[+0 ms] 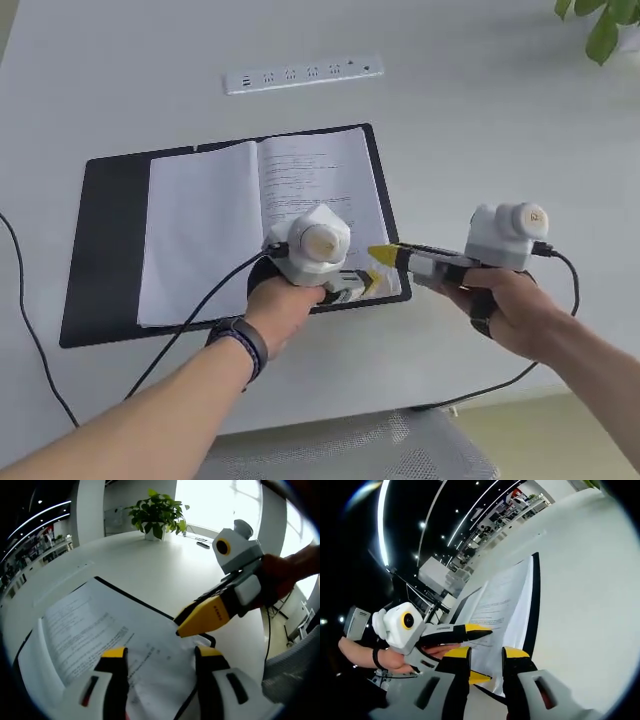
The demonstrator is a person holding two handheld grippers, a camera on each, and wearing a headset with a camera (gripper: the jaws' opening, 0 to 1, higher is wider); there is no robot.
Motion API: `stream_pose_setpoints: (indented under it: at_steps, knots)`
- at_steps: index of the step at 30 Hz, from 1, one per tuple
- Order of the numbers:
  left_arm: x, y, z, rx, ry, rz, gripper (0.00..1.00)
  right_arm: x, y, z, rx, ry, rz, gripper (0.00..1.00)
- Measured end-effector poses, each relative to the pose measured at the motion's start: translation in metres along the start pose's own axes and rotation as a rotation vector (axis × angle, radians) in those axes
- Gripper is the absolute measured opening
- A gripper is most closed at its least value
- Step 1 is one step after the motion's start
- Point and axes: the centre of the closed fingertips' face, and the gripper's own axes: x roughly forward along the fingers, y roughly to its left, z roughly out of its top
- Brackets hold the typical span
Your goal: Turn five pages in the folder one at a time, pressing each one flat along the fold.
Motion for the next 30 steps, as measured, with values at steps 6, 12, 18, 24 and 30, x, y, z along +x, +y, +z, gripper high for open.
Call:
stream_pose_setpoints:
  at_steps: [6,12,18,24,30]
  knots:
    - [-0.004,-0.007,-0.001,0.008,0.009,-0.032,0.59,0.000,0.005,-0.008,0.010,0.004,0.010,0.12]
    - [-0.013,-0.013,-0.003,0.017,0.008,-0.046,0.62,0.001,0.007,-0.013,-0.012,0.012,0.001,0.05]
    - [-0.029,-0.011,0.002,0.006,-0.019,-0.032,0.64,0.001,0.010,-0.013,-0.006,-0.004,-0.008,0.00]
    - [-0.047,-0.004,0.005,-0.005,-0.047,-0.008,0.65,0.002,0.017,-0.009,-0.006,-0.027,-0.013,0.00]
    - [-0.063,0.007,0.000,-0.032,-0.065,0.021,0.66,0.002,0.027,-0.001,0.001,-0.067,-0.005,0.00]
